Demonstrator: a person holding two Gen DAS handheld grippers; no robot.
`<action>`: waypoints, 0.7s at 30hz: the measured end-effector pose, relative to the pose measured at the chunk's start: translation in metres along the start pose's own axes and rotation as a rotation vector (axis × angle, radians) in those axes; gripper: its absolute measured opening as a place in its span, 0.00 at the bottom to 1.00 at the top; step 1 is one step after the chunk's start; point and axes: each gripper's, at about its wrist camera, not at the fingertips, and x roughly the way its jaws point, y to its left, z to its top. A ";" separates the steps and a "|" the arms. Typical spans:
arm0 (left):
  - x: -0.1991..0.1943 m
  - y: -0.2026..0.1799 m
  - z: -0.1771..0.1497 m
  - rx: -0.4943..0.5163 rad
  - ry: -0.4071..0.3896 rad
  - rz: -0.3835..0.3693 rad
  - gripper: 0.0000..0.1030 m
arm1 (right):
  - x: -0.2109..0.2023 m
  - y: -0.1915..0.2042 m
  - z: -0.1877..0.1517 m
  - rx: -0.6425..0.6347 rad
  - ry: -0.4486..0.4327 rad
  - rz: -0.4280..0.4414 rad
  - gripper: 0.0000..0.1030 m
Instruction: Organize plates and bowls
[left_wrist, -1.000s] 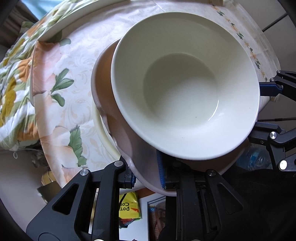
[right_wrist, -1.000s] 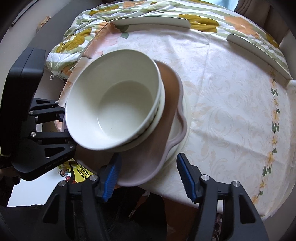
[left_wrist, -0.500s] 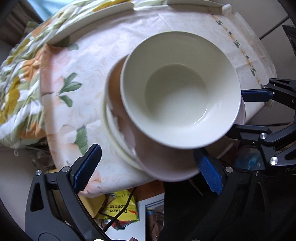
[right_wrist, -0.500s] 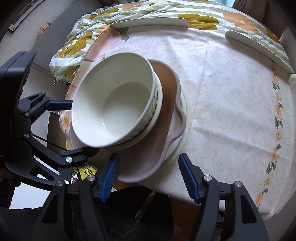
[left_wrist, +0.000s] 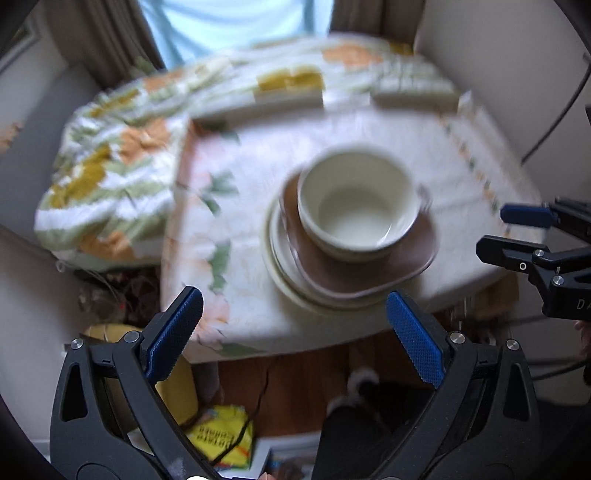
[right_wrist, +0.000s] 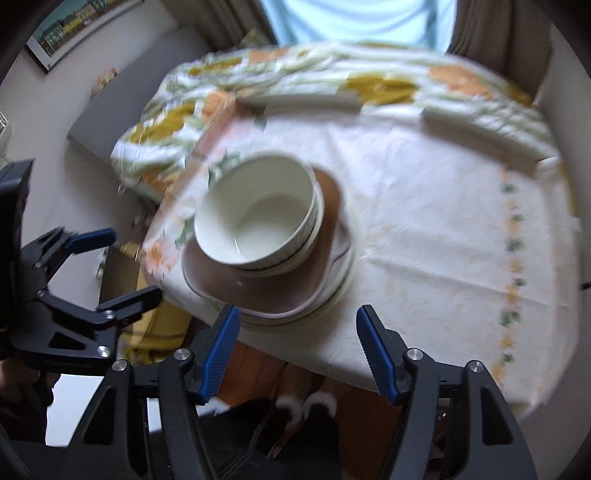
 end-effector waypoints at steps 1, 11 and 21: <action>-0.017 0.000 0.000 -0.014 -0.050 0.006 0.97 | -0.015 0.003 -0.002 0.010 -0.040 -0.016 0.60; -0.163 0.001 -0.013 -0.068 -0.523 0.108 1.00 | -0.166 0.036 -0.035 0.109 -0.495 -0.251 0.97; -0.209 -0.018 -0.025 -0.107 -0.653 0.108 1.00 | -0.209 0.046 -0.050 0.092 -0.651 -0.326 0.97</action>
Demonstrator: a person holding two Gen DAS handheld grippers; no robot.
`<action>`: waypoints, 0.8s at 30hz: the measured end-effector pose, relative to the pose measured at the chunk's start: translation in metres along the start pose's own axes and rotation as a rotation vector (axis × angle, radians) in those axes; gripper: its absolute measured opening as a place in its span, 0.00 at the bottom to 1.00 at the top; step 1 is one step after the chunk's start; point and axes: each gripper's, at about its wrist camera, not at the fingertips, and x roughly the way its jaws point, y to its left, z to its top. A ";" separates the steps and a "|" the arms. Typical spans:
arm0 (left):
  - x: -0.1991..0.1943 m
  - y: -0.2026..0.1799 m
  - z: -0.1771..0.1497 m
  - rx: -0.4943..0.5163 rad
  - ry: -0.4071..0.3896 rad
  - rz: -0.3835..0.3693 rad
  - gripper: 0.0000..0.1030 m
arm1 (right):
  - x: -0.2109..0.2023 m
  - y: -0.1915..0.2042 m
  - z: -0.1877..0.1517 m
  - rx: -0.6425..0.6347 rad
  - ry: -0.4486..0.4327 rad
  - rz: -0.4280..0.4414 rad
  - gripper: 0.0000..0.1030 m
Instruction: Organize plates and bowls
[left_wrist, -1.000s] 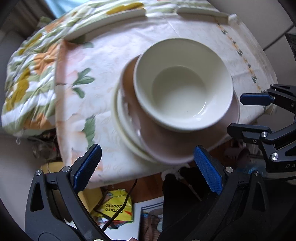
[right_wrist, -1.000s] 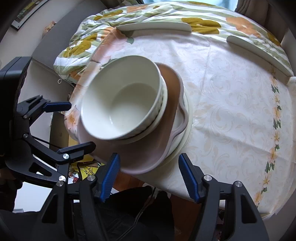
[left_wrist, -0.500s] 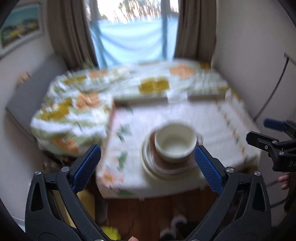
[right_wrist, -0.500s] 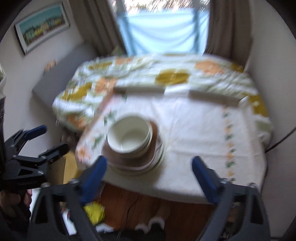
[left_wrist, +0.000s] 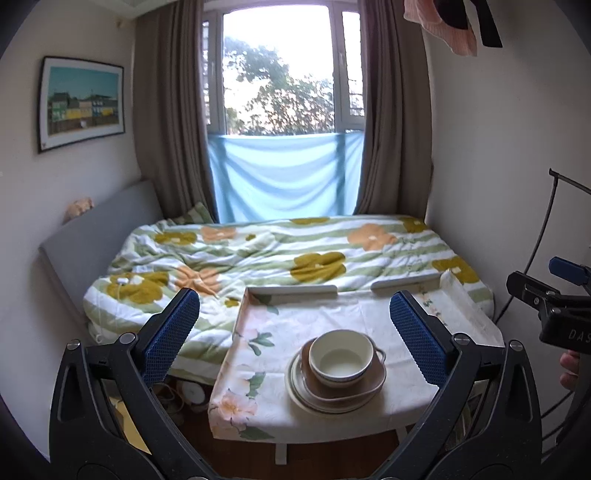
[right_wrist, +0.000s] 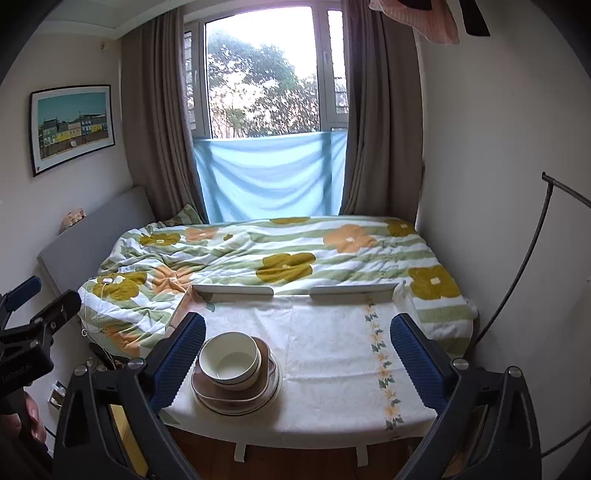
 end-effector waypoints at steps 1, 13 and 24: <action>-0.003 -0.003 0.000 -0.001 -0.010 -0.001 1.00 | -0.001 -0.001 0.001 -0.004 -0.005 -0.001 0.97; -0.005 -0.007 -0.001 0.011 -0.029 0.009 1.00 | -0.007 -0.005 -0.005 -0.009 -0.037 -0.026 0.97; -0.008 -0.006 -0.001 0.025 -0.050 0.021 1.00 | -0.006 -0.006 -0.005 -0.001 -0.037 -0.027 0.97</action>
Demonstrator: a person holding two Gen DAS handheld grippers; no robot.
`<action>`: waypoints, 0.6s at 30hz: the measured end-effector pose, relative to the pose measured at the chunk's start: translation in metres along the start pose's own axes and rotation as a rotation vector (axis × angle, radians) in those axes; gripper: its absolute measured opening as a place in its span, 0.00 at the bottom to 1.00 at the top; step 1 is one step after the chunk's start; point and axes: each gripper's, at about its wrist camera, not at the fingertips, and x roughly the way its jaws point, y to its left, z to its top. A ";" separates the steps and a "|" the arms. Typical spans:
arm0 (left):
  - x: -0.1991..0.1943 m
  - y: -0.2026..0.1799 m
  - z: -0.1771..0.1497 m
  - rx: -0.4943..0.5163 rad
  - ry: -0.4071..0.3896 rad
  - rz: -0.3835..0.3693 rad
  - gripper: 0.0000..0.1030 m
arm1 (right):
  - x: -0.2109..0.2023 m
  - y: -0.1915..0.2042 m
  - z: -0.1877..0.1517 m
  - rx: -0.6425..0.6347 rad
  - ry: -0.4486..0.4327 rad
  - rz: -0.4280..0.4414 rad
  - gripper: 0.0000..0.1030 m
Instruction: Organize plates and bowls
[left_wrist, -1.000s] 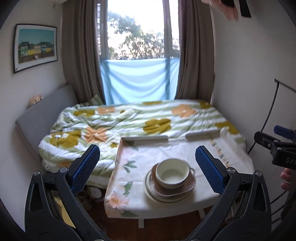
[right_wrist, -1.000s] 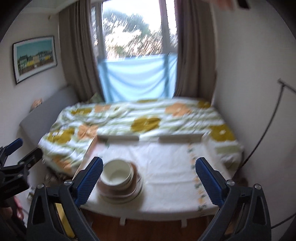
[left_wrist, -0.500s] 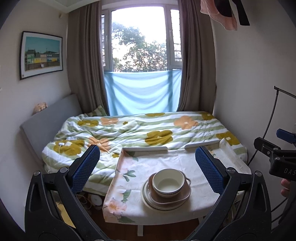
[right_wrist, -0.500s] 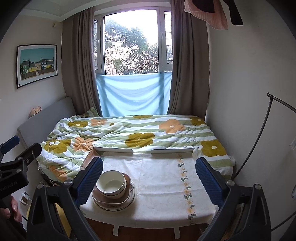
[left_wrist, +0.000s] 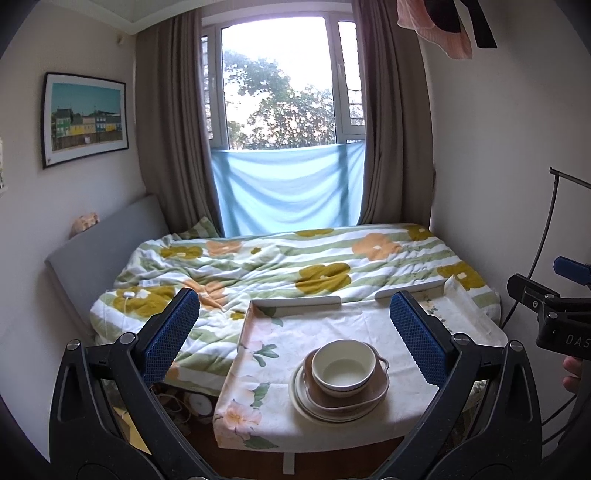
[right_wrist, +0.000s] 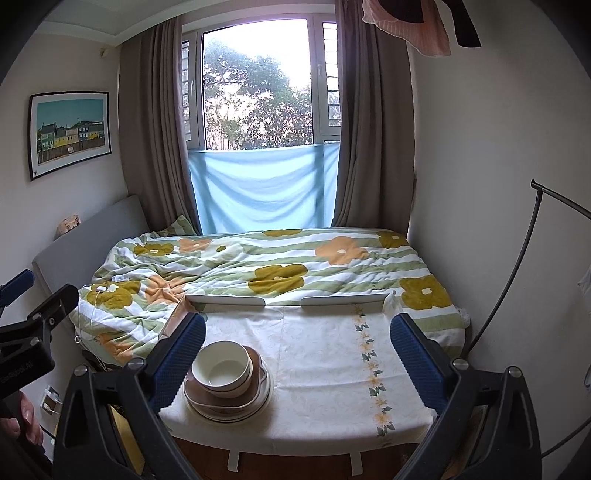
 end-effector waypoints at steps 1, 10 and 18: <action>0.000 0.000 0.000 -0.002 -0.001 -0.002 1.00 | 0.000 0.000 0.000 -0.001 0.001 0.000 0.97; -0.001 0.004 -0.003 -0.017 0.002 -0.006 1.00 | 0.001 0.000 -0.001 0.001 0.006 -0.003 0.97; -0.001 0.003 -0.003 -0.017 0.004 -0.010 1.00 | 0.001 0.001 -0.002 0.005 0.014 -0.010 0.97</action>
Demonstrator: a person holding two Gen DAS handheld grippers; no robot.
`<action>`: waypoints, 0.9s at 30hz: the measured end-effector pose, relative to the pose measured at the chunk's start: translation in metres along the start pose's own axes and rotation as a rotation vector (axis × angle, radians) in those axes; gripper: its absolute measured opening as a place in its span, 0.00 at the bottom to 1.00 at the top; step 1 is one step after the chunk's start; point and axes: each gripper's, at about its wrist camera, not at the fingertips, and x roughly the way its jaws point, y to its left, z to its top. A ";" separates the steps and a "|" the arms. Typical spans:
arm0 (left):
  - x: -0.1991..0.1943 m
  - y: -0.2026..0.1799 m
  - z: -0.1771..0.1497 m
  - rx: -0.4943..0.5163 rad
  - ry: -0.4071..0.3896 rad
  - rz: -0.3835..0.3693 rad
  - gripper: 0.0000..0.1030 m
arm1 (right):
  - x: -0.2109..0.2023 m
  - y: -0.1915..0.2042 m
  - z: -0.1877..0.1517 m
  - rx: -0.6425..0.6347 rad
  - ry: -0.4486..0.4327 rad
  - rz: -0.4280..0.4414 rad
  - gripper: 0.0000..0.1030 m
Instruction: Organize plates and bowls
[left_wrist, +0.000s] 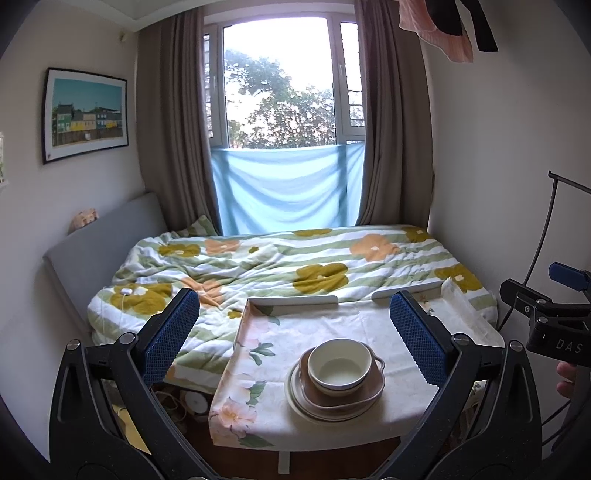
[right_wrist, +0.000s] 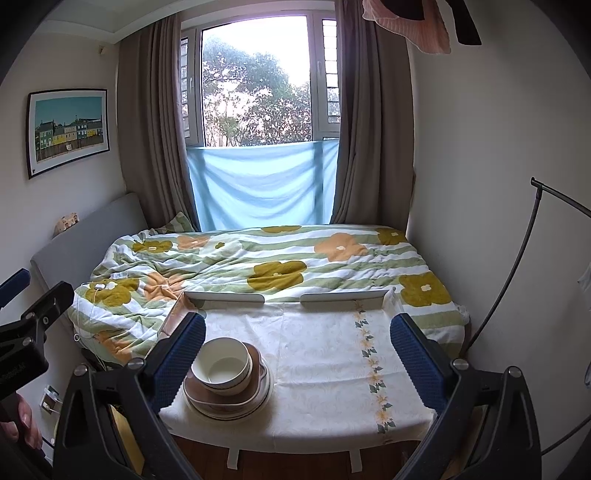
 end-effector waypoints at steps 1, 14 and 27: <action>0.000 0.001 0.000 0.000 0.000 -0.002 1.00 | -0.001 0.000 0.000 0.001 -0.001 -0.001 0.97; -0.001 0.002 -0.001 -0.003 -0.004 0.001 1.00 | -0.001 -0.003 0.000 0.005 0.001 -0.007 0.97; 0.001 0.004 -0.003 -0.001 -0.010 0.037 1.00 | -0.001 -0.004 0.000 0.008 0.001 -0.006 0.97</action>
